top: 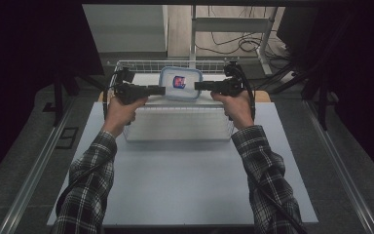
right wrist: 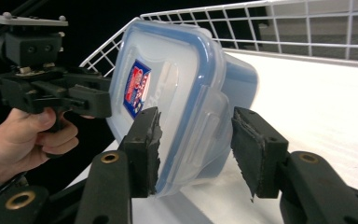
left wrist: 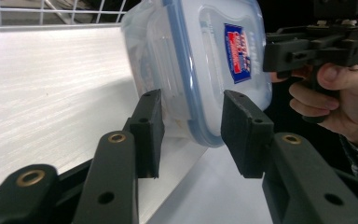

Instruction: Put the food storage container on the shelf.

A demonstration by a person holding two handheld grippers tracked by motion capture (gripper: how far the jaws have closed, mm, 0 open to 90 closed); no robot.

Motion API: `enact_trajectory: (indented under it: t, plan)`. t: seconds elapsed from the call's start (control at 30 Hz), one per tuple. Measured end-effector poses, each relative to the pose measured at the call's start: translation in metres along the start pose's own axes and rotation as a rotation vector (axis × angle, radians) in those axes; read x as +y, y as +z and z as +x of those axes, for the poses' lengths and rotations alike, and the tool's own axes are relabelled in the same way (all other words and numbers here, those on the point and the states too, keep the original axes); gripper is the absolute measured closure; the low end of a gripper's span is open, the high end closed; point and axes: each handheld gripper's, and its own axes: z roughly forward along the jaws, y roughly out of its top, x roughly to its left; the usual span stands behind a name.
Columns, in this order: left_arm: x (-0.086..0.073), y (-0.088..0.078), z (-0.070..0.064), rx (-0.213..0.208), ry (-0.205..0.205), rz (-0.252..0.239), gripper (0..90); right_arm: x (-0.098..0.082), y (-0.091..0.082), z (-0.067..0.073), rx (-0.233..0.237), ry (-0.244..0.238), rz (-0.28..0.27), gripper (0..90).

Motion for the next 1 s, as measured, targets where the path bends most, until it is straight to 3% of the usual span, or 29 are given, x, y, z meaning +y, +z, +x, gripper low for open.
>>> enact_trajectory:
  t: [0.17,0.63,0.8,1.0]
  plan:
    - [0.005,0.0,-0.004,0.047,0.02,-0.006,52.7,0.0,0.0,0.001,-0.077,-0.027,0.004,49.5]
    - [0.022,0.004,-0.014,0.23,0.075,-0.016,51.2,0.006,0.006,0.014,-0.139,-0.092,-0.002,54.9]
    - [0.02,0.002,-0.016,0.241,0.078,-0.038,47.3,0.006,0.004,0.014,-0.165,-0.095,-0.014,54.3]
    - [0.015,-0.003,-0.02,0.235,0.109,-0.043,38.1,0.003,-0.002,0.016,-0.145,-0.11,-0.04,47.5]
